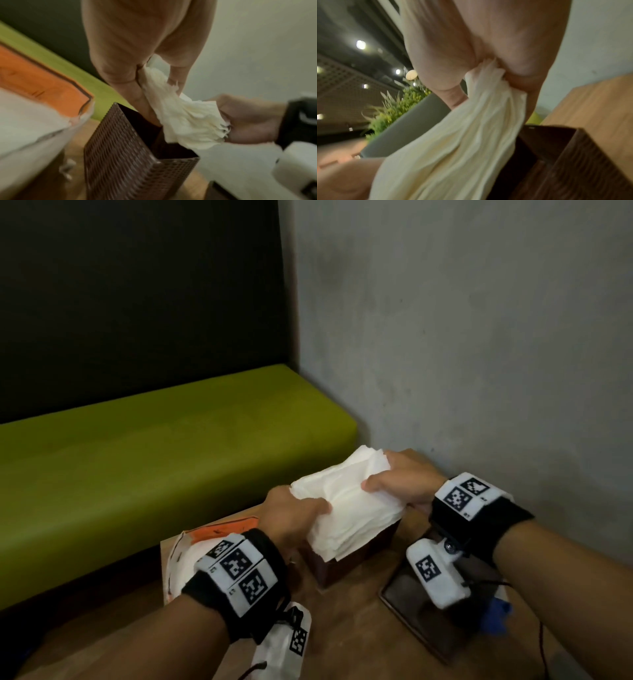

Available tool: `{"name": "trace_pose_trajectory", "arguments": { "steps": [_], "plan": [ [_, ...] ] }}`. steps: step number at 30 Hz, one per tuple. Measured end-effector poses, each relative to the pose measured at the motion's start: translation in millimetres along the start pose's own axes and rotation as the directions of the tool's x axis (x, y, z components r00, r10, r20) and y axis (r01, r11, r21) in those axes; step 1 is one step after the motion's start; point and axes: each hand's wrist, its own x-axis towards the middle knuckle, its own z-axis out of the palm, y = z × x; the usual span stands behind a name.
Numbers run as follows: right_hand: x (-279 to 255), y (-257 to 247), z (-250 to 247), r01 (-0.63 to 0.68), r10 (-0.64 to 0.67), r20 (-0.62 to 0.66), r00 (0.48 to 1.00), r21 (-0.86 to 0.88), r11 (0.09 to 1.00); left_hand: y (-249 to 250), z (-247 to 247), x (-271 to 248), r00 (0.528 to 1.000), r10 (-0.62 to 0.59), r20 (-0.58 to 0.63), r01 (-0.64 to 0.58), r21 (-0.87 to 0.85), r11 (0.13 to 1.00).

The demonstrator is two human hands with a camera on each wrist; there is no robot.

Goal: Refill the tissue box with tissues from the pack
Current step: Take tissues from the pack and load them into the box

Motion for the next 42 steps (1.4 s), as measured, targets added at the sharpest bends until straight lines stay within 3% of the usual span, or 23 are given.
{"name": "trace_pose_trajectory", "arguments": {
  "steps": [3,6,8,12,16,23,28,32,33,35,38,42],
  "plan": [
    [9,-4,-3,-0.097,0.098,-0.018,0.995,-0.386,0.917,2,5,11,0.996,0.052,-0.068,-0.027,0.335,0.942],
    [24,0,-2,-0.153,0.139,-0.070,0.988,-0.596,0.788,7,5,20,0.992,0.092,-0.083,-0.036,0.519,0.854],
    [29,2,1,-0.141,0.114,-0.083,0.990,-0.634,0.761,7,5,23,0.994,0.094,-0.060,-0.039,0.601,0.799],
    [18,-6,5,-0.105,0.093,-0.051,0.994,-0.607,0.788,7,9,23,0.993,0.114,-0.016,-0.066,0.729,0.681],
    [12,-10,7,-0.048,0.031,-0.038,0.999,-0.643,0.764,13,14,16,0.988,0.133,0.077,-0.130,0.876,0.464],
    [26,0,27,0.009,-0.044,-0.034,0.998,-0.676,0.737,15,15,15,0.978,0.165,0.126,-0.161,0.961,0.226],
    [32,17,47,0.093,-0.123,0.005,0.992,-0.686,0.721,3,16,15,0.925,0.321,0.201,-0.242,0.966,0.094],
    [21,21,39,0.191,-0.286,0.012,0.958,-0.773,0.605,-9,20,12,0.773,0.438,0.459,-0.470,0.878,-0.090],
    [17,19,34,0.211,-0.341,0.014,0.940,-0.811,0.546,-9,23,12,0.749,0.417,0.515,-0.521,0.846,-0.109],
    [15,19,27,0.279,-0.391,0.084,0.917,-0.835,0.475,-8,28,16,0.768,0.321,0.554,-0.553,0.827,-0.105],
    [23,26,27,0.336,-0.265,0.236,0.935,-0.829,0.448,-3,35,27,0.841,0.189,0.507,-0.514,0.858,-0.016],
    [34,27,34,0.356,-0.145,0.326,0.934,-0.818,0.453,2,41,30,0.853,0.109,0.511,-0.509,0.859,-0.043]
  ]
}}
